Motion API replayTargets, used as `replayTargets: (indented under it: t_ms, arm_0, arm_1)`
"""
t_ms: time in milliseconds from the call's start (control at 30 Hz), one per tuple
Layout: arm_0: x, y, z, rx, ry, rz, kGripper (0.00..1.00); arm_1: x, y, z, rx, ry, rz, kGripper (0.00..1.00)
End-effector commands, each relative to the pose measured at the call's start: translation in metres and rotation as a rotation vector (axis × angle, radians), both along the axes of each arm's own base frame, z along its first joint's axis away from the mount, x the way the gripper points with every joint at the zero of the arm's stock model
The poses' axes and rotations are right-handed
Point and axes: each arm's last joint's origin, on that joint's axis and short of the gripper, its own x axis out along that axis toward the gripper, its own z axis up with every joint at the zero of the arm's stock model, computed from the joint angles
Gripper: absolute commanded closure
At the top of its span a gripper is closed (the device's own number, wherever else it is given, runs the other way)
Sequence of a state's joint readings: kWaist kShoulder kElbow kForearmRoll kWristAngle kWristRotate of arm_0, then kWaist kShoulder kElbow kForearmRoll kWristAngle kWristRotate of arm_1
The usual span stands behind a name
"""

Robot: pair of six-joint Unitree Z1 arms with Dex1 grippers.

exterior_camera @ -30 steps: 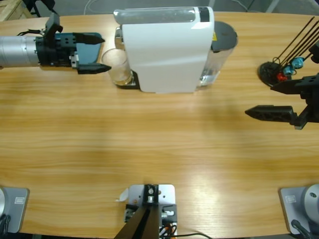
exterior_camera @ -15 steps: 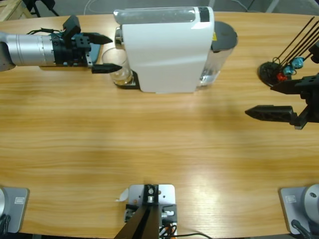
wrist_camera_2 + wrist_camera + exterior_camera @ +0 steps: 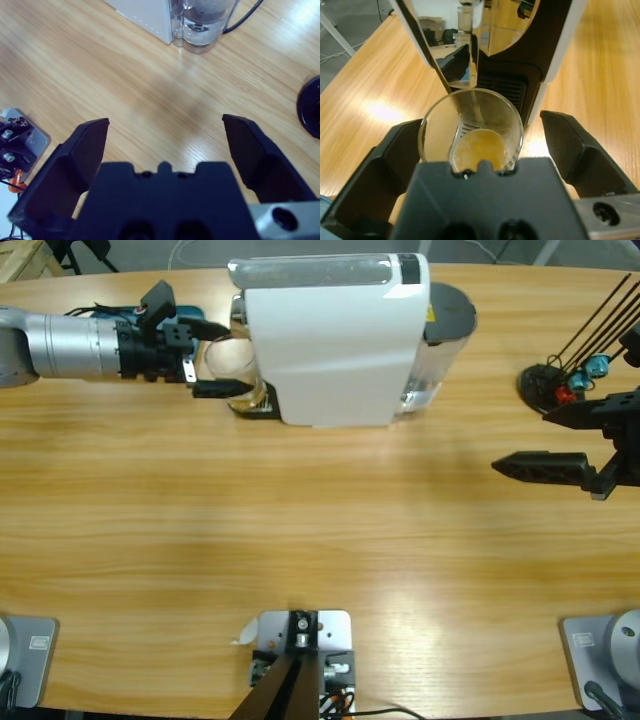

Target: Pour coffee

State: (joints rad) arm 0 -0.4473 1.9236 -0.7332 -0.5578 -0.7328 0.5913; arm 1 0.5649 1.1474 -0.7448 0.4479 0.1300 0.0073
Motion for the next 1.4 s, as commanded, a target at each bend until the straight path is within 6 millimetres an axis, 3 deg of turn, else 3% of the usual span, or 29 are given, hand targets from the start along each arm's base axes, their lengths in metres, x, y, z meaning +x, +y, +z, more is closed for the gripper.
replayTargets:
  t_ms: [33,133,233,267,467,633,800,967,1100,1267,1400]
  arm_0:
    - [0.0,-0.004,-0.014,0.023,0.055,0.0,0.666]
    - [0.001,-0.004,-0.014,0.024,0.054,0.002,0.933]
    - [0.001,-0.003,-0.014,0.03,0.054,0.009,0.944]
    - [0.001,-0.003,-0.015,0.039,0.055,0.019,0.997]
    - [0.001,0.0,-0.015,0.039,0.055,0.028,1.0]
    - [-0.006,0.017,-0.011,0.02,0.075,0.051,1.0]
    - [-0.019,0.047,0.027,-0.042,0.024,0.15,1.0]
    - [-0.018,0.076,0.041,-0.06,0.004,0.281,1.0]
    - [-0.007,0.091,0.048,0.029,-0.045,0.613,1.0]
    - [0.02,0.109,0.03,0.12,-0.026,0.926,1.0]
    - [0.046,0.106,0.01,0.098,-0.032,0.95,1.0]
  arm_1:
    - [0.002,0.0,-0.009,-0.018,0.034,-0.007,0.0]
    - [0.002,0.0,-0.008,-0.018,0.032,-0.007,0.0]
    - [0.002,0.0,-0.008,-0.018,0.031,-0.008,0.0]
    - [0.002,0.0,-0.008,-0.018,0.031,-0.008,0.0]
    - [0.002,0.0,-0.008,-0.02,0.03,-0.01,0.0]
    - [0.002,0.0,-0.009,-0.02,0.03,-0.01,0.0]
    - [0.001,0.0,-0.009,-0.019,0.028,-0.01,0.0]
    - [0.0,-0.001,-0.008,-0.015,0.023,-0.01,0.0]
    - [0.0,-0.001,-0.009,-0.016,0.024,-0.01,0.0]
    - [0.001,-0.001,-0.009,-0.018,0.027,-0.01,0.0]
    - [0.003,0.0,-0.01,-0.022,0.031,-0.011,0.0]
